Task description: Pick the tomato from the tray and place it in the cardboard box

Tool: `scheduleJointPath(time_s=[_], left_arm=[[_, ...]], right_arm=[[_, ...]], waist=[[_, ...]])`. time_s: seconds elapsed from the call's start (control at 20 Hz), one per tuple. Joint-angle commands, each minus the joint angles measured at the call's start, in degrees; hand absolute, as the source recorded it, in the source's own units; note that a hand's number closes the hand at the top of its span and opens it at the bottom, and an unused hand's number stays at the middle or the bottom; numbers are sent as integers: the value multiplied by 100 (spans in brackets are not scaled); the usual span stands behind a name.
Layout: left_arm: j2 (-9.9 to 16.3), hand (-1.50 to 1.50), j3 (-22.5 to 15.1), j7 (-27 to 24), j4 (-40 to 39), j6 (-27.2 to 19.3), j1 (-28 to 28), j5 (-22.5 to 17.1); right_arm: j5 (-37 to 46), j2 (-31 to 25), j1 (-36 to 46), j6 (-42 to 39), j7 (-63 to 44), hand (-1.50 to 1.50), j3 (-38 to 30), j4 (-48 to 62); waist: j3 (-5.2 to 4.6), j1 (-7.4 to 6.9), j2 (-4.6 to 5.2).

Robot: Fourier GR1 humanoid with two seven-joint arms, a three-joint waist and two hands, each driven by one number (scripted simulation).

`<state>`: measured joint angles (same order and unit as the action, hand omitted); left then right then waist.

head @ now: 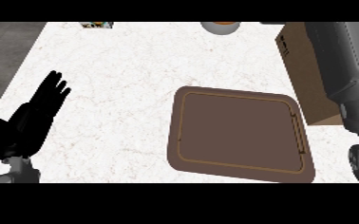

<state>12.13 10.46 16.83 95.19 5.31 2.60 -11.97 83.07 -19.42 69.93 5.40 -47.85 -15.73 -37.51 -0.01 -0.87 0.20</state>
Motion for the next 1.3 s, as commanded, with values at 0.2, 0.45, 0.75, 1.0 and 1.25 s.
scheduleJointPath(time_s=[0.2,0.45,0.75,1.0,1.25], left_arm=[[138,0,223,-106,-195,143,119,-95],[-71,0,72,-180,-107,84,25,-20],[19,0,125,-74,-173,139,114,-39],[-132,0,-172,244,-14,-198,432,267],[10,0,50,98,-222,36,382,66]], right_arm=[[-287,-687,-347,275,784,150,-185,326],[-453,-677,-853,987,1243,150,-254,569],[-764,-949,-885,1595,1761,150,-630,1509],[-1359,-966,-1096,1187,1837,150,-1171,1999],[-1553,-907,-1267,1327,1873,-150,-1287,2219]], waist=[[1,20,9],[3,18,6],[7,-82,50],[17,-78,76],[11,-92,69]])
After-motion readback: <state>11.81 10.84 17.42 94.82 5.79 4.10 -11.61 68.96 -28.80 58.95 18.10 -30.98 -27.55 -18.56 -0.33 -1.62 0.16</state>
